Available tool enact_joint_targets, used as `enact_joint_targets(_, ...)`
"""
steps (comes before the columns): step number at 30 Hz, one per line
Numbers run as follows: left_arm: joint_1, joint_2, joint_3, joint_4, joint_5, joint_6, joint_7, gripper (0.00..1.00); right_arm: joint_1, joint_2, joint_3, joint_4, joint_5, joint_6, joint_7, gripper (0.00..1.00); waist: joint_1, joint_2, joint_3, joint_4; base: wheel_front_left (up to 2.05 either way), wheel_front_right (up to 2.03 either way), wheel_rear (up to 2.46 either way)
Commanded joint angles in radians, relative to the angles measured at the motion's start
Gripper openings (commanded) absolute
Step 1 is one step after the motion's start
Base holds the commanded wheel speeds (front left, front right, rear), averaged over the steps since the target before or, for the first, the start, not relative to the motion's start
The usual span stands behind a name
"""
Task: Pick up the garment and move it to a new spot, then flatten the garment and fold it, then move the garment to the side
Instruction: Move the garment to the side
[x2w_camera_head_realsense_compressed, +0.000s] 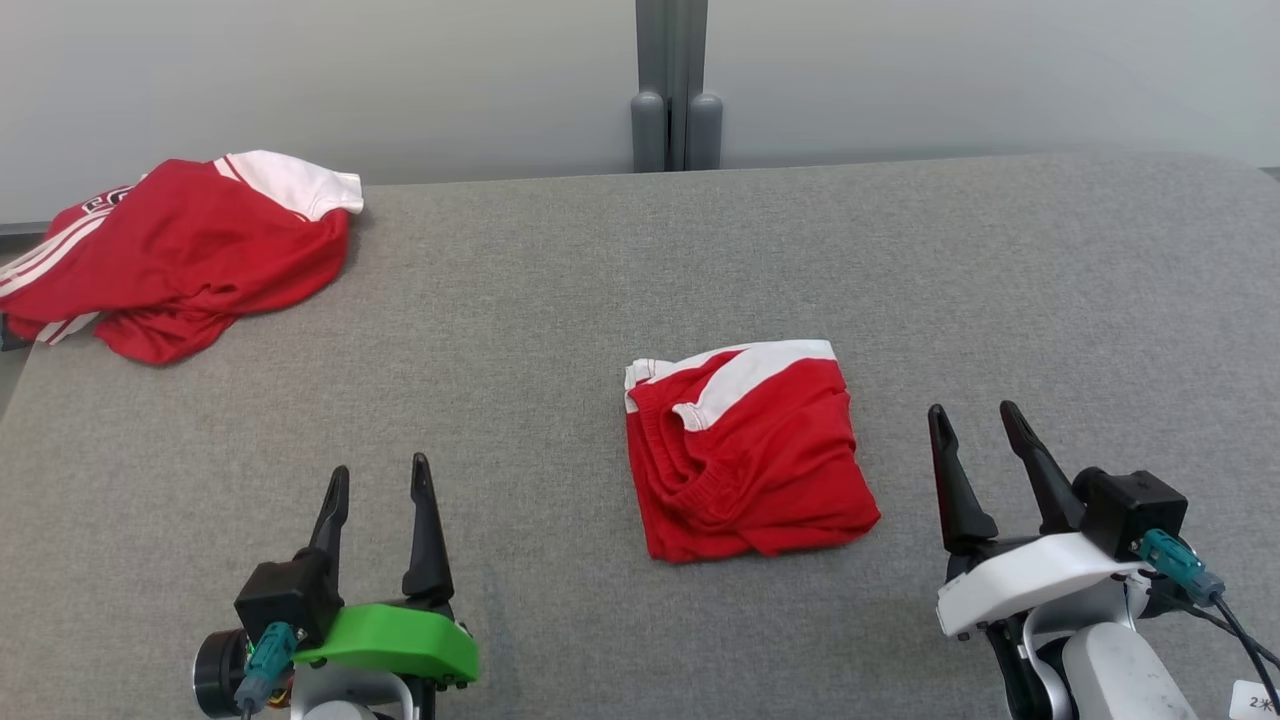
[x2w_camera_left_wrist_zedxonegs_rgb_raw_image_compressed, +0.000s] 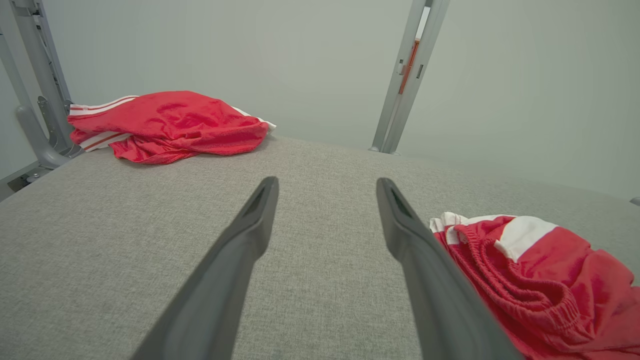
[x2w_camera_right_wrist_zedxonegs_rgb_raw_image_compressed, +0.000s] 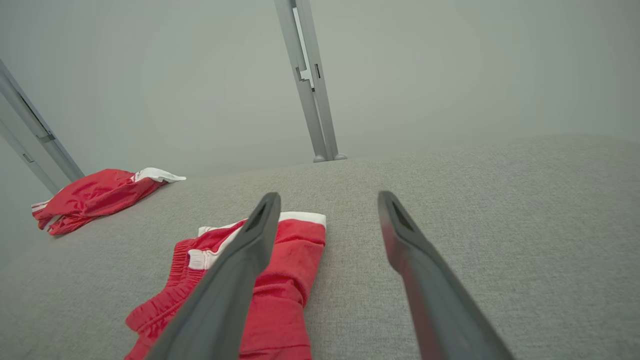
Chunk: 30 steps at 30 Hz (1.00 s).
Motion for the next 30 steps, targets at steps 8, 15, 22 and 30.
enact_joint_targets(8, 0.003, 0.003, 0.000, -0.002, 0.006, 0.008, -0.001, 1.00, -0.015, -0.001, -0.007, 0.008, -0.012, 0.000, 0.009, 1.00, 0.0000, 0.0000, 0.005, 0.003, 0.00, 0.00, 0.00)
enact_joint_targets(15, -0.018, 0.003, -0.017, -0.011, -0.010, 0.013, -0.001, 1.00, -0.080, -0.007, -0.034, 0.024, -0.060, 0.000, 0.155, 1.00, 0.0000, 0.0000, 0.037, 0.024, 0.00, 0.00, 0.00)
enact_joint_targets(22, -0.038, 0.003, -0.035, -0.010, -0.037, 0.023, -0.001, 1.00, -0.179, -0.076, -0.031, 0.075, 0.017, 0.000, 0.356, 1.00, 0.0000, 0.0000, 0.076, 0.075, 0.00, 0.00, 0.00)
enact_joint_targets(30, -0.045, 0.003, -0.044, -0.007, -0.057, 0.038, -0.001, 1.00, -0.240, -0.138, 0.018, 0.166, 0.153, 0.000, 0.555, 1.00, 0.0000, 0.0000, 0.099, 0.153, 0.00, 0.00, 0.00)
